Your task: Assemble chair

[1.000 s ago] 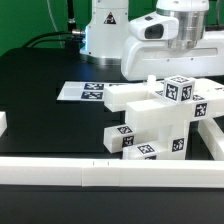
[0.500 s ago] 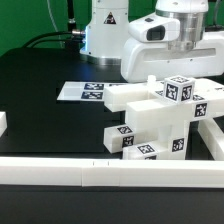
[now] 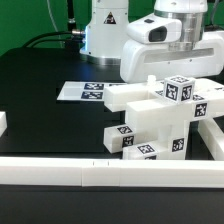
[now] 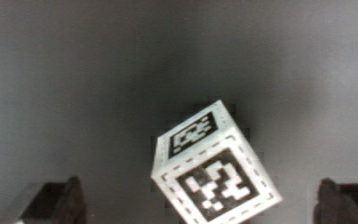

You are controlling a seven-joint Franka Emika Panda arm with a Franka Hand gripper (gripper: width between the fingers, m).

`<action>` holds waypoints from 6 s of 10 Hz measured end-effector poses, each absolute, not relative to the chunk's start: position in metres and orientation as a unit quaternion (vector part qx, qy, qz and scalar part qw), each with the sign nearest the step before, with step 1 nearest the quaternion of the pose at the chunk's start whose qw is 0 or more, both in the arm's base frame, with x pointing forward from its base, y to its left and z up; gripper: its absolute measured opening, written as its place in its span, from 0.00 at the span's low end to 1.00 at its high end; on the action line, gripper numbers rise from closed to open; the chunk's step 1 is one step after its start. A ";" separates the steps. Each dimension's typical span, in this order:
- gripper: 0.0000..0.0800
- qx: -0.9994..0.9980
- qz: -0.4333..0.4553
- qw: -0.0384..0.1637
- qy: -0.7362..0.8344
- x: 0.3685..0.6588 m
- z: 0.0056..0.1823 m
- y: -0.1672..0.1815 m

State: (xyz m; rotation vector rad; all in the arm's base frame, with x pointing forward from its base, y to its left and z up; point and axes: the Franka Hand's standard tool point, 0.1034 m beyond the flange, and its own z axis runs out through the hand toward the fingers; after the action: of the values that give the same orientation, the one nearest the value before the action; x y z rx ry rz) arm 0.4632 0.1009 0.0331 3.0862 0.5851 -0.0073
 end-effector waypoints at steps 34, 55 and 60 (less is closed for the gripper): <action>0.81 0.965 -0.015 0.010 0.262 0.450 0.008 0.099; 0.36 0.968 -0.005 0.011 0.252 0.470 0.008 0.096; 0.36 0.964 -0.001 0.010 0.265 0.477 0.021 0.080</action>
Offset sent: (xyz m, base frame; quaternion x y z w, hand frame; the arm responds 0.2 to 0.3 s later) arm 0.0162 0.0174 -0.0067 0.0495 -0.0077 -0.1306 0.9902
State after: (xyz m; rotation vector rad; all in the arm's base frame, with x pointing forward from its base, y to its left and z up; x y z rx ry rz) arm 0.4775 0.0798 0.0212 3.0091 0.8275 -0.0042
